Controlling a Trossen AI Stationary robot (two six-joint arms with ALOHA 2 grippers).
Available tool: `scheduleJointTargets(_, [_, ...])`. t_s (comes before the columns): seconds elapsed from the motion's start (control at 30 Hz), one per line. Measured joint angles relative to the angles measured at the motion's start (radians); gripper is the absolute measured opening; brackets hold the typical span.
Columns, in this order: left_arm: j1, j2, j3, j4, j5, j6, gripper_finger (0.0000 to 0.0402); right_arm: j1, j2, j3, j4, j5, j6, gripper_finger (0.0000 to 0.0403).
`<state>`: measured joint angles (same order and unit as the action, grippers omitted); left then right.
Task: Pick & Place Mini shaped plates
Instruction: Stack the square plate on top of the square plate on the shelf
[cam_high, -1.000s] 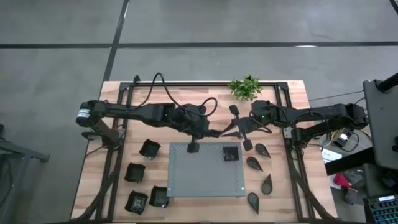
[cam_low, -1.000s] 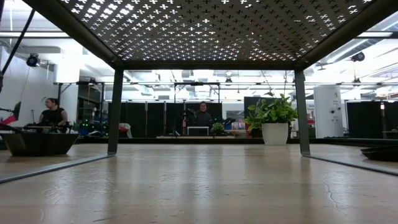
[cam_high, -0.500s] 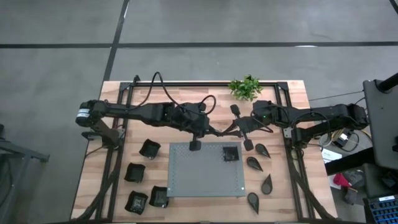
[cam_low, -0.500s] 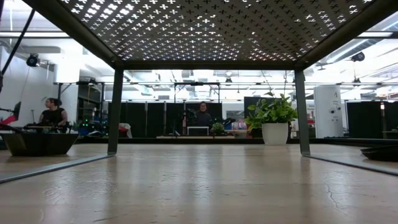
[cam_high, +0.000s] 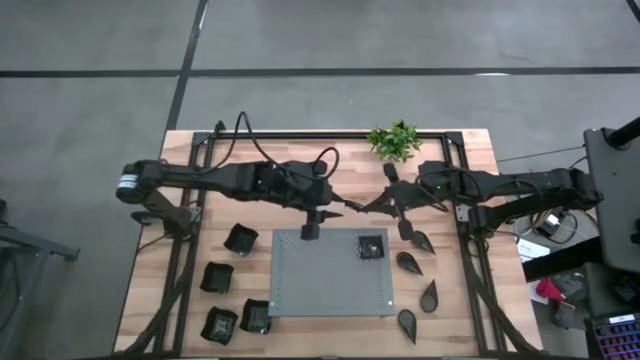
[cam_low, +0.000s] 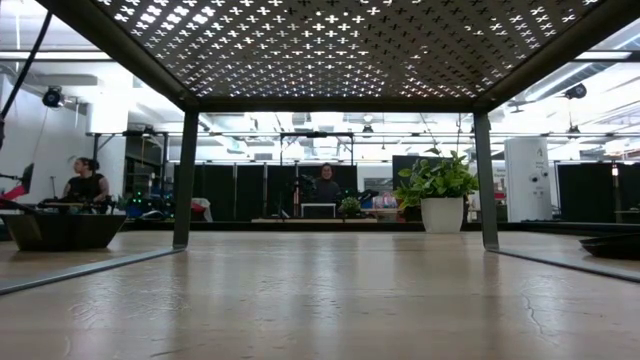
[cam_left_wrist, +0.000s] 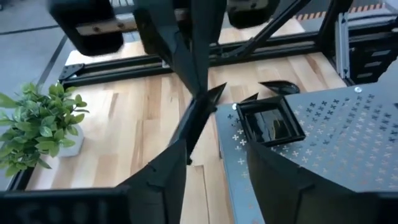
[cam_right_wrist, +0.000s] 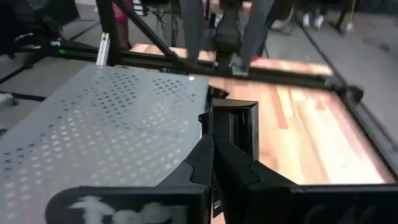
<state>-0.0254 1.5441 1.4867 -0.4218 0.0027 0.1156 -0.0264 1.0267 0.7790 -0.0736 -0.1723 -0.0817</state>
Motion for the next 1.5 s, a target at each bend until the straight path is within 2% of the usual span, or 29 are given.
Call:
scheduleJointTargets(0.1, [0.000, -0.014, -0.001, -0.010, 0.003, -0.008, 0.0165, 0.061, 0.002, 0.033, -0.065, 0.076, 0.058, 0.0008])
scheduleJointTargets(0.27, [-0.003, -0.018, -0.003, -0.031, 0.004, -0.016, 0.0165, 0.205, 0.051, 0.156, -0.253, 0.346, 0.103, 0.0008])
scheduleJointTargets(0.57, [-0.003, -0.019, -0.048, -0.034, 0.004, -0.077, 0.0165, 0.405, 0.205, 0.417, -0.633, 0.618, 0.294, 0.0008])
scheduleJointTargets(0.77, [-0.003, -0.046, -0.073, -0.046, 0.005, -0.127, 0.0165, 0.489, 0.360, 0.573, -0.802, 0.670, 0.370, 0.0008])
scheduleJointTargets(1.03, [-0.004, -0.111, -0.103, -0.046, 0.005, -0.141, 0.0165, 0.543, 0.536, 0.762, -1.063, 0.722, 0.478, 0.0008])
scheduleJointTargets(1.3, [-0.004, -0.127, -0.103, -0.050, 0.004, -0.134, 0.0165, 0.566, 0.613, 0.834, -1.136, 0.714, 0.527, 0.0008])
scheduleJointTargets(1.5, [-0.004, -0.127, -0.103, -0.060, 0.004, -0.135, 0.0165, 0.585, 0.627, 0.837, -1.151, 0.696, 0.543, 0.0008])
